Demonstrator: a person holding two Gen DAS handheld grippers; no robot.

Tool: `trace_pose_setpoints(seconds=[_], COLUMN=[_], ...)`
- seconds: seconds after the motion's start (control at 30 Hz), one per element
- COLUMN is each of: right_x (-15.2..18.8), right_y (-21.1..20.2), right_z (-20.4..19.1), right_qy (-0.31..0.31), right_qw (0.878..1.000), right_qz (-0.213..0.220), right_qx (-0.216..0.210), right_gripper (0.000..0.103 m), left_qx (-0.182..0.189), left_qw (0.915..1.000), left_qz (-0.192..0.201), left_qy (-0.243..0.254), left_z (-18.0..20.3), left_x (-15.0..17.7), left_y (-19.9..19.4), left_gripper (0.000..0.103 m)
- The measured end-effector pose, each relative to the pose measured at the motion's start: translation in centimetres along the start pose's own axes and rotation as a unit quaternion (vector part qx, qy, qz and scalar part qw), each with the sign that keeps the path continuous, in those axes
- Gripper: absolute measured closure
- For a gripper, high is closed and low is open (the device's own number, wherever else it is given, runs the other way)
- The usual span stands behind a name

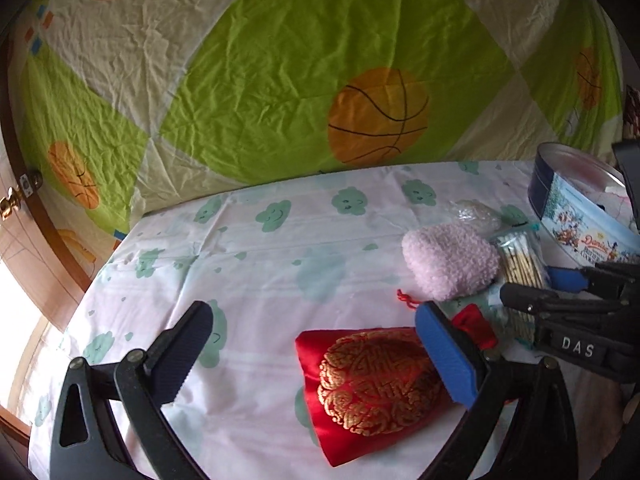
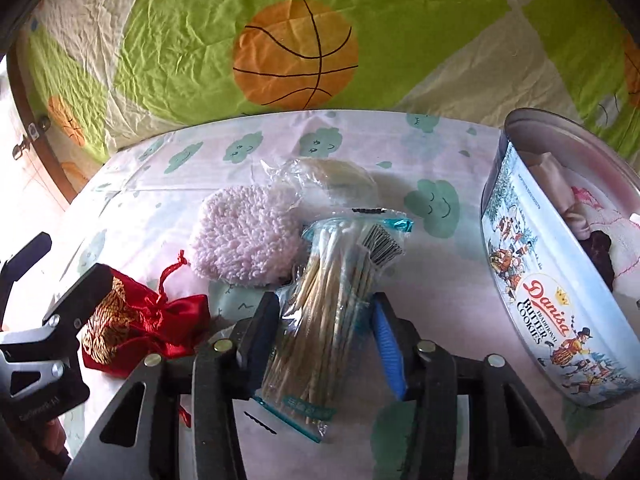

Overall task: Organize soft objects
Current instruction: 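Grasp the red drawstring pouch with the left tool while the right tool grasps the cotton swab bag, then lift and carry the red pouch and cotton swab bag over the tin with both tools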

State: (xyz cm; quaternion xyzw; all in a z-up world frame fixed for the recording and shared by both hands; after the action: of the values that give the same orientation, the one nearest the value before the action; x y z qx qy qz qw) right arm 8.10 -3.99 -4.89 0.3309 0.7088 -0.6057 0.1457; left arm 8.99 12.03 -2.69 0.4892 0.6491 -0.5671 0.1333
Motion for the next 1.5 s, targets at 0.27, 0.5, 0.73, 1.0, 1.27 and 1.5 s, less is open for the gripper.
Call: trace_pose_setpoints(seconds=[0.27, 0.5, 0.73, 1.0, 1.27, 1.5], right_x=[2.4, 2.8, 2.8, 2.7, 2.2, 1.5], right_y=[-3.4, -4.2, -4.1, -5.2, -9.7, -12.2], right_z=[4.0, 6.3, 6.2, 6.0, 5.7, 6.8], right_qy=[-0.059, -0.026, -0.022, -0.020, -0.033, -0.014], right_qw=[0.998, 0.998, 0.998, 0.996, 0.982, 0.967], right_qz=[-0.002, -0.010, -0.008, 0.025, 0.157, 0.214], right_qx=[-0.023, -0.052, -0.062, -0.081, -0.096, -0.136], right_gripper=[0.062, 0.062, 0.062, 0.064, 0.065, 0.065], left_qx=[0.045, 0.043, 0.101, 0.108, 0.090, 0.064], left_qw=[0.9874, 0.9902, 0.9900, 0.9845, 0.9790, 0.9685], left_qz=[0.006, -0.064, -0.096, -0.080, 0.039, 0.110], left_qy=[0.152, 0.116, -0.022, -0.113, -0.179, -0.214], left_z=[5.8, 4.8, 1.5, -0.9, -1.2, 0.4], left_x=[0.2, 0.6, 1.7, 2.2, -0.4, -1.9], left_y=[-0.4, 2.2, 3.6, 3.7, 0.4, -2.0], left_gripper=[0.000, 0.000, 0.060, 0.083, 0.083, 0.083])
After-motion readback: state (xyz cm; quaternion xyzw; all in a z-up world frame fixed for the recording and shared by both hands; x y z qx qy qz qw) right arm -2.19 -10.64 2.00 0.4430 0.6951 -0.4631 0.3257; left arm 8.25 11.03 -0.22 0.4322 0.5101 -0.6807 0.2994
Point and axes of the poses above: each gripper's, at about its wrist camera, not at the fingertips, and y roughly the way its jaws point, z to its right, x to its underside, the point moved 2 cm from there along y, roughly the way its jaws point, and after that the axes turned 10 degrees about y, right-handed, at the moved point
